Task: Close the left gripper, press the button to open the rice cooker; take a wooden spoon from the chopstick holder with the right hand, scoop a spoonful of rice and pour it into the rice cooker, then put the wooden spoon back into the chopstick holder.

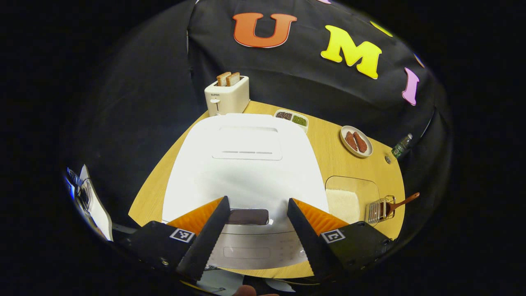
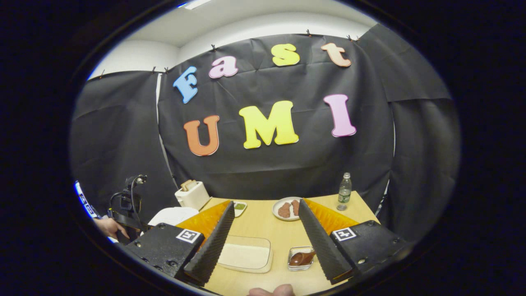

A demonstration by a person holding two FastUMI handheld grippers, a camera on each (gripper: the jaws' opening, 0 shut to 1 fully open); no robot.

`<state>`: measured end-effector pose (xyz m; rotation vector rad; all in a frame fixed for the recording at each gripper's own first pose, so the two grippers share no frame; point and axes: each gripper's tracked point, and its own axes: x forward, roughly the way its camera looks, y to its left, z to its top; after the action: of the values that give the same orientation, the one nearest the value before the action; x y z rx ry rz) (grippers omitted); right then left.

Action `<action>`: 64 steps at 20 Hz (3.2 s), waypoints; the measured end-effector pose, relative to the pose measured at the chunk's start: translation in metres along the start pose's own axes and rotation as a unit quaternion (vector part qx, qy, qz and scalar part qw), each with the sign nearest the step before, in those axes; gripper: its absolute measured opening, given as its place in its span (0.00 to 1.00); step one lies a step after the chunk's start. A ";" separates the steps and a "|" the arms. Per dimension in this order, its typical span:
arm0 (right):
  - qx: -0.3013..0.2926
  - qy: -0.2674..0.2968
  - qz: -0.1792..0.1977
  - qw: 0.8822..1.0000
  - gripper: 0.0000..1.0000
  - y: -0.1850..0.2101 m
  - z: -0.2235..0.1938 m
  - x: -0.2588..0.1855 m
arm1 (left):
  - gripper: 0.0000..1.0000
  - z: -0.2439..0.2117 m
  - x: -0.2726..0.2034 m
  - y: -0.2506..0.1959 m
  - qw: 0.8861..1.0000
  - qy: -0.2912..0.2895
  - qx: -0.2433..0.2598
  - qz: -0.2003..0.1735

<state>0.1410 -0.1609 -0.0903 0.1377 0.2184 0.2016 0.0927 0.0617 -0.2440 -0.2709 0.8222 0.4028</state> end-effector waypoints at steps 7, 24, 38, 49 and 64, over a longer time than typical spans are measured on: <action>0.009 0.004 -0.015 1.000 0.96 0.013 -0.018 -0.033 | 0.98 -0.001 0.001 0.000 0.999 -0.043 0.026 0.003; 0.001 0.011 -0.017 1.000 1.00 0.040 -0.028 -0.069 | 0.97 0.013 -0.028 0.008 0.989 -0.145 0.036 0.005; 0.033 0.011 -0.025 0.999 1.00 0.032 -0.044 -0.063 | 0.94 -0.001 -0.016 0.014 0.992 -0.124 0.008 -0.014; 0.011 -0.038 -0.047 0.998 0.95 0.032 0.001 -0.077 | 0.92 0.064 -0.118 0.001 0.960 -0.273 -0.013 -0.056; -0.054 -0.098 -0.053 0.992 0.95 0.105 0.009 -0.179 | 0.94 0.018 -0.319 -0.028 0.904 -0.412 0.040 -0.104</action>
<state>-0.0471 -0.0983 -0.0295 0.0371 0.0180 0.0929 -0.0779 -0.0336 0.0104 -0.0877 -0.0276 0.2426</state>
